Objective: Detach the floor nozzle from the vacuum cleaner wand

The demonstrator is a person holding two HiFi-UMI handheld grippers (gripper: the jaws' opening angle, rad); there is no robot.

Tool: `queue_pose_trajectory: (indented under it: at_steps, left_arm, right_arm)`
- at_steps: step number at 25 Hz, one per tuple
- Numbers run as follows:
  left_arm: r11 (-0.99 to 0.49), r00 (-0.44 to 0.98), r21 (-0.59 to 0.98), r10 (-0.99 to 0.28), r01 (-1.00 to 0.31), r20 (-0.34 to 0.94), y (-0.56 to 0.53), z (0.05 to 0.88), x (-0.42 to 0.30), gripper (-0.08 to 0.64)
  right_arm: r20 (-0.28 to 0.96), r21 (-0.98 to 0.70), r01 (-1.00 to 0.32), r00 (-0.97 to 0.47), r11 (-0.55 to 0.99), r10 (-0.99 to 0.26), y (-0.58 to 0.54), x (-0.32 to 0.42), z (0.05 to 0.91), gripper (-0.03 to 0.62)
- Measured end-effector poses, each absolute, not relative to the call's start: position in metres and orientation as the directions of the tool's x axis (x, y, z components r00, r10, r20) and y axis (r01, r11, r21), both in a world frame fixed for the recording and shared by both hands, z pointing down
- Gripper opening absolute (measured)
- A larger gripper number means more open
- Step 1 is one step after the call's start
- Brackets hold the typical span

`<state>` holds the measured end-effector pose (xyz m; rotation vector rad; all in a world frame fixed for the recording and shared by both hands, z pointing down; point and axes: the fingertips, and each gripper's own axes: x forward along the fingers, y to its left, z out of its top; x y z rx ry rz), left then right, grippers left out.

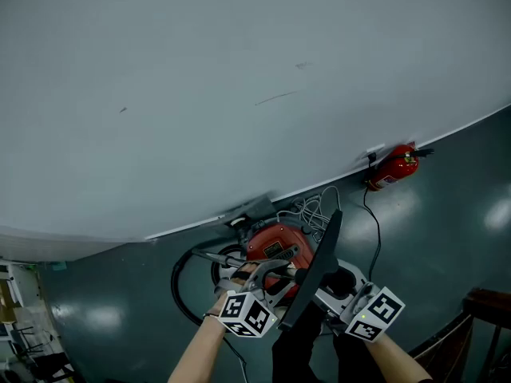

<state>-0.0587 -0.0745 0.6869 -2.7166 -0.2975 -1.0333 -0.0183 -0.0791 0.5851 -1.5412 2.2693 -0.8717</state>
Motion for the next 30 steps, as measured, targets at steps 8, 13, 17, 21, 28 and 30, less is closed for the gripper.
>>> queue_pose_trajectory:
  at_steps: [8,13,17,21,28,30]
  left_arm:
    - [-0.962,0.75,-0.138,0.089,0.235,0.655,-0.081,0.685,-0.052,0.149]
    - [-0.968,0.762,-0.119,0.094,0.22,0.641,-0.079,0.685,-0.046,0.149]
    - [-0.965,0.763,-0.115,0.11,0.235,0.637,-0.075,0.686,-0.04,0.149]
    - [-0.963,0.762,-0.115,0.116,0.244,0.637,-0.075,0.687,-0.037,0.147]
    - [-0.959,0.757,-0.124,0.118,0.254,0.642,-0.076,0.689,-0.033,0.147]
    - [-0.96,0.756,-0.125,0.112,0.249,0.645,-0.081,0.692,-0.03,0.147]
  right_arm:
    - [0.113,-0.593,-0.782,-0.318,0.192,-0.941,-0.089,-0.014,0.582,0.184]
    - [0.159,-0.592,-0.794,-0.284,0.139,-0.946,-0.089,-0.009,0.583,0.183]
    - [0.18,-0.539,-0.835,-0.247,0.115,-0.952,-0.085,-0.005,0.583,0.183]
    - [0.158,-0.641,-0.761,-0.255,0.097,-0.954,-0.083,0.005,0.585,0.183]
    - [0.132,-0.729,-0.685,-0.169,0.02,-0.977,-0.075,0.036,0.591,0.181]
    - [0.142,-0.652,-0.758,-0.132,0.008,-0.981,-0.072,0.051,0.583,0.181]
